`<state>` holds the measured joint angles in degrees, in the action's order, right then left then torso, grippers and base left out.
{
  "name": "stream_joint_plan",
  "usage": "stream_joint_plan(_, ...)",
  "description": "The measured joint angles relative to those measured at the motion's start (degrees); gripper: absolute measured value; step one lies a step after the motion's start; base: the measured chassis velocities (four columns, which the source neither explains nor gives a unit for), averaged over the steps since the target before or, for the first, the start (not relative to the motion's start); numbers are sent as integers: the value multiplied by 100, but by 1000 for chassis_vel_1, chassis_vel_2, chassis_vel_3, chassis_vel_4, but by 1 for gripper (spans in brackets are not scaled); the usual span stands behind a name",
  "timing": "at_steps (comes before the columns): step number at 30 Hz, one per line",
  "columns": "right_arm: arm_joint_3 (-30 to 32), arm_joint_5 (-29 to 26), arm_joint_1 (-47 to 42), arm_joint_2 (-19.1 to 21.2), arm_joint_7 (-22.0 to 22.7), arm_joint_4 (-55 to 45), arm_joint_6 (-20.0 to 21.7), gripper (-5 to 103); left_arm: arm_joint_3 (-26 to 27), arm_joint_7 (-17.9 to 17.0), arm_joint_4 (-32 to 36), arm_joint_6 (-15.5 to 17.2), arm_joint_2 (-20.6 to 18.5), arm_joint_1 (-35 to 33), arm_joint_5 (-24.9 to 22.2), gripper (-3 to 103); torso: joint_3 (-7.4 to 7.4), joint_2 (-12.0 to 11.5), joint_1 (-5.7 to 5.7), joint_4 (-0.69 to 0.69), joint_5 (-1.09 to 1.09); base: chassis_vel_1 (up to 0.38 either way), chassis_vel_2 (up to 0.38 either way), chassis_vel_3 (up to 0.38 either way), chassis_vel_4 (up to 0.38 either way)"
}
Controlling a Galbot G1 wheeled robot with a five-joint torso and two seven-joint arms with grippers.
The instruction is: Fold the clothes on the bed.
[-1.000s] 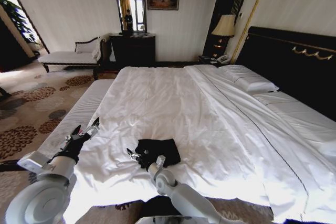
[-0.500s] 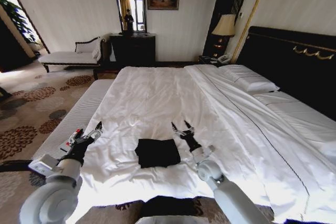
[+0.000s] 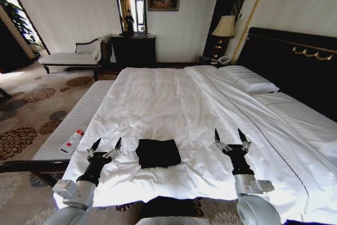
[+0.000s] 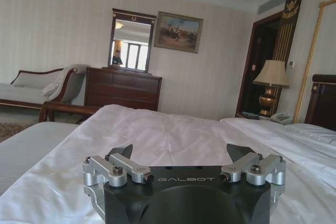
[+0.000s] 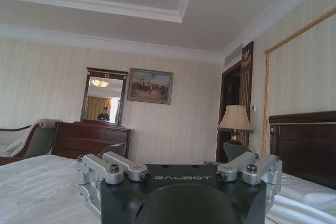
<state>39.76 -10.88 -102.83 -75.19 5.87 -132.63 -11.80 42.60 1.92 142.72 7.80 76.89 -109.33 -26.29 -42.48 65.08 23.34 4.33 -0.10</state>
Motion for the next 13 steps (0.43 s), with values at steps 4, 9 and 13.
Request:
stream_joint_plan(4,-3,3,5,-1,0,-5,21,100,9,2,11,0,1,-7,-1,100,-1,-1,1,0,0,0,0,0,0)
stream_joint_plan(9,-26,-8,23,3,-1,12,23,100,17,0,13,0,-2,2,-12,100,-1,-1,1,1,0,0,0,0,0)
stream_joint_plan(13,-39,-22,35,6,-3,29,23,100,20,-5,13,3,-3,9,-22,100,-1,0,1,1,0,0,0,0,0)
